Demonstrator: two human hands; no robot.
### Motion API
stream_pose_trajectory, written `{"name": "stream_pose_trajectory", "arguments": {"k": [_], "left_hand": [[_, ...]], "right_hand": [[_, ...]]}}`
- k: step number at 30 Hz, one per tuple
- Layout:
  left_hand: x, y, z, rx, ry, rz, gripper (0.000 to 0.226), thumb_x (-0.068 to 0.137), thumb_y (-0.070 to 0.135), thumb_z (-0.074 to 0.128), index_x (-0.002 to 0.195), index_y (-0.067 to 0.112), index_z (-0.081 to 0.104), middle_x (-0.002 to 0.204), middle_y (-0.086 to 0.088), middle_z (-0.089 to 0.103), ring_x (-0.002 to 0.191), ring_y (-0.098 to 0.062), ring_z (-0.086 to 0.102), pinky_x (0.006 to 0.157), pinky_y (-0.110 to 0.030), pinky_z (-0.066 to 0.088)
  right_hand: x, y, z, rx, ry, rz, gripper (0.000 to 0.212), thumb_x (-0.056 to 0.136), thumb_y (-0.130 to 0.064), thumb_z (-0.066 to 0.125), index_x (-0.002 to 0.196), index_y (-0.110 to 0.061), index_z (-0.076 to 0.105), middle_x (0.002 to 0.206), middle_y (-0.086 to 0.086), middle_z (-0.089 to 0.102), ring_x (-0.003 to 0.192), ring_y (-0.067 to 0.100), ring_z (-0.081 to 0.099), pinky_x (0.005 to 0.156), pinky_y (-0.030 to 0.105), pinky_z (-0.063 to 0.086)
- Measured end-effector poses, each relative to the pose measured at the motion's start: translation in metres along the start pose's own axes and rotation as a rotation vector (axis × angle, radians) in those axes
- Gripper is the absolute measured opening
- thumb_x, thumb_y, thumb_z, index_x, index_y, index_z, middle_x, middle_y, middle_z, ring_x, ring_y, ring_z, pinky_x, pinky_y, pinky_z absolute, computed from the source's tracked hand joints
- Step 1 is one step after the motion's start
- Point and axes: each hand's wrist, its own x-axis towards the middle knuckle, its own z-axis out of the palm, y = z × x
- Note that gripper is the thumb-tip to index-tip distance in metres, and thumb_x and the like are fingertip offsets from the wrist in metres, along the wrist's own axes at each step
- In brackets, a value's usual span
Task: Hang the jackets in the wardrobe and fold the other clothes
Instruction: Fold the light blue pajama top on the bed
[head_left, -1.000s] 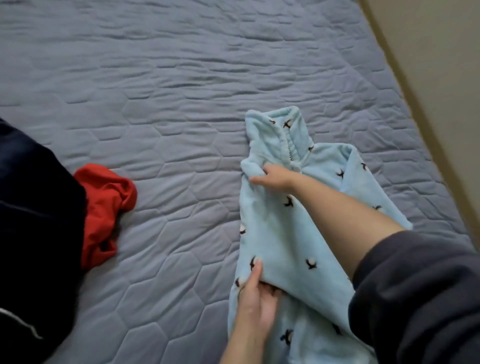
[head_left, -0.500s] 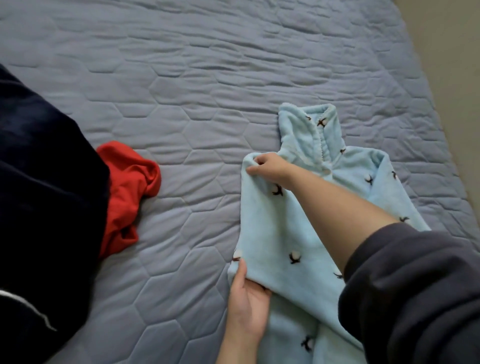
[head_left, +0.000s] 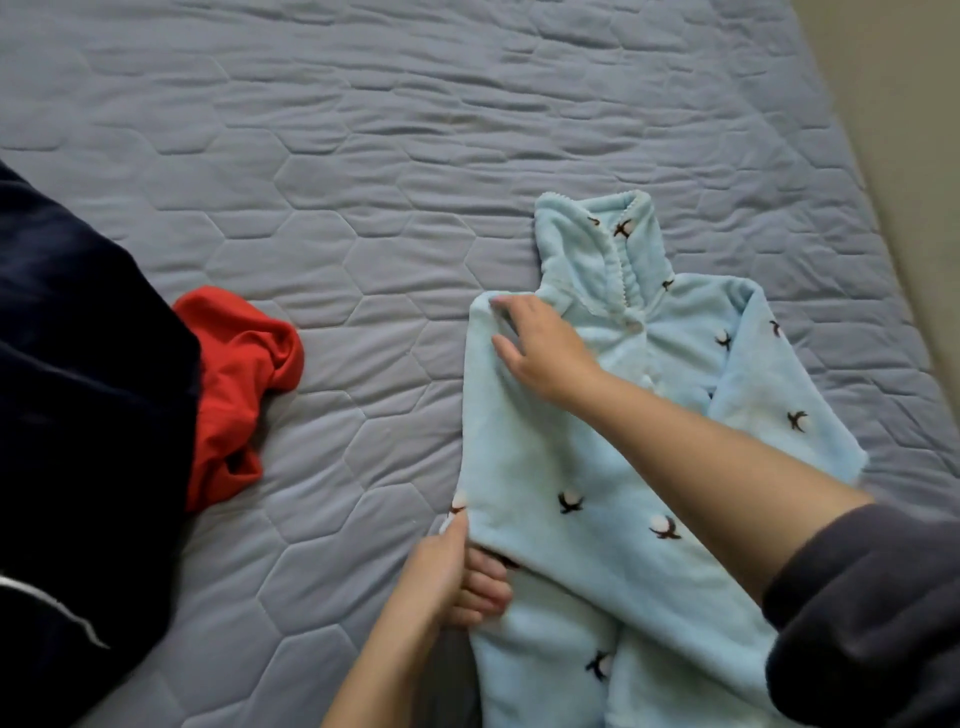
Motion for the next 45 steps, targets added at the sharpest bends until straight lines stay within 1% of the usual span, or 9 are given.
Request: {"name": "stream_pose_trajectory", "arguments": {"k": [4,7,10,14,18,27,33,38,45], "left_hand": [[-0.007,0.018,-0.003,0.587,0.715,0.802,0.020,0.088,0.025,0.050,0.069,0.019,0.049,0.073,0.001,0.054,0.076,-0.025,0.056,0.060,-0.032,0.035],[0.011,0.045,0.029,0.717,0.780,1.176,0.034,0.080,0.020,0.054,0.114,0.013,0.057,0.121,-0.008,0.056,0.116,-0.028,0.051,0.094,-0.040,0.042],[0.045,0.056,0.053,1.116,0.727,1.137,0.066,0.088,0.034,0.046,0.148,0.015,0.026,0.157,-0.013,0.016,0.146,-0.028,0.011,0.115,-0.051,0.005],[0.089,0.056,0.036,1.376,0.725,0.940,0.072,0.095,0.052,0.030,0.152,0.021,-0.002,0.160,-0.007,-0.005,0.147,-0.022,-0.008,0.116,-0.054,-0.003],[0.073,0.049,0.063,1.406,0.813,0.999,0.071,0.094,0.047,0.031,0.151,0.012,0.010,0.159,-0.014,0.002,0.147,-0.028,-0.001,0.115,-0.055,-0.003],[0.029,-0.090,0.219,1.590,0.419,1.212,0.072,0.086,0.055,0.037,0.148,0.019,0.028,0.157,-0.012,0.018,0.144,-0.031,0.016,0.110,-0.059,0.012],[0.030,-0.130,0.241,1.649,0.566,0.902,0.069,0.086,0.052,0.035,0.147,0.018,0.034,0.154,-0.013,0.026,0.141,-0.033,0.027,0.109,-0.062,0.017],[0.067,-0.130,0.252,1.623,0.665,0.921,0.075,0.083,0.046,0.034,0.148,0.013,0.019,0.153,-0.018,0.026,0.140,-0.032,0.024,0.107,-0.062,0.013],[0.066,-0.133,0.255,1.578,0.741,1.006,0.072,0.083,0.045,0.033,0.147,0.013,0.020,0.152,-0.018,0.028,0.139,-0.032,0.028,0.105,-0.065,0.020]], "right_hand": [[-0.051,0.034,0.003,-0.134,0.060,0.006,0.056,0.098,-0.029,0.044,0.149,-0.018,0.025,0.158,0.000,0.020,0.145,0.017,0.016,0.116,0.038,0.017],[-0.082,0.061,0.014,-0.131,0.089,0.183,0.060,0.099,-0.031,0.038,0.152,-0.020,0.012,0.161,-0.003,0.003,0.148,0.016,0.000,0.118,0.044,0.005],[-0.106,0.081,0.024,-0.125,0.139,0.277,0.062,0.098,-0.032,0.037,0.152,-0.019,0.010,0.161,0.000,0.000,0.148,0.019,-0.003,0.118,0.047,0.000],[-0.141,0.110,0.030,-0.170,0.148,0.254,0.063,0.097,-0.035,0.037,0.153,-0.021,0.009,0.161,-0.001,-0.001,0.148,0.020,-0.004,0.116,0.051,-0.003],[-0.187,0.148,0.025,-0.202,0.139,0.247,0.063,0.096,-0.035,0.043,0.152,-0.021,0.016,0.160,0.000,0.004,0.148,0.024,0.001,0.115,0.055,-0.002],[-0.304,0.242,0.020,-0.202,0.056,0.311,0.064,0.088,-0.047,0.029,0.146,-0.020,0.035,0.156,0.007,0.024,0.143,0.030,0.021,0.110,0.063,0.016],[-0.342,0.291,0.022,-0.095,-0.032,0.228,0.074,0.095,-0.054,0.035,0.145,-0.032,-0.014,0.153,-0.006,-0.025,0.148,0.021,-0.004,0.117,0.042,-0.002],[-0.346,0.329,0.012,0.512,0.037,0.254,0.068,0.082,-0.048,0.066,0.139,-0.022,0.039,0.134,-0.008,0.045,0.119,0.002,0.045,0.097,0.017,0.036],[-0.335,0.330,-0.005,1.044,-0.270,0.435,0.026,0.077,-0.006,0.073,0.096,-0.020,0.061,0.093,-0.001,0.068,0.085,0.011,0.062,0.073,0.017,0.050]]}}
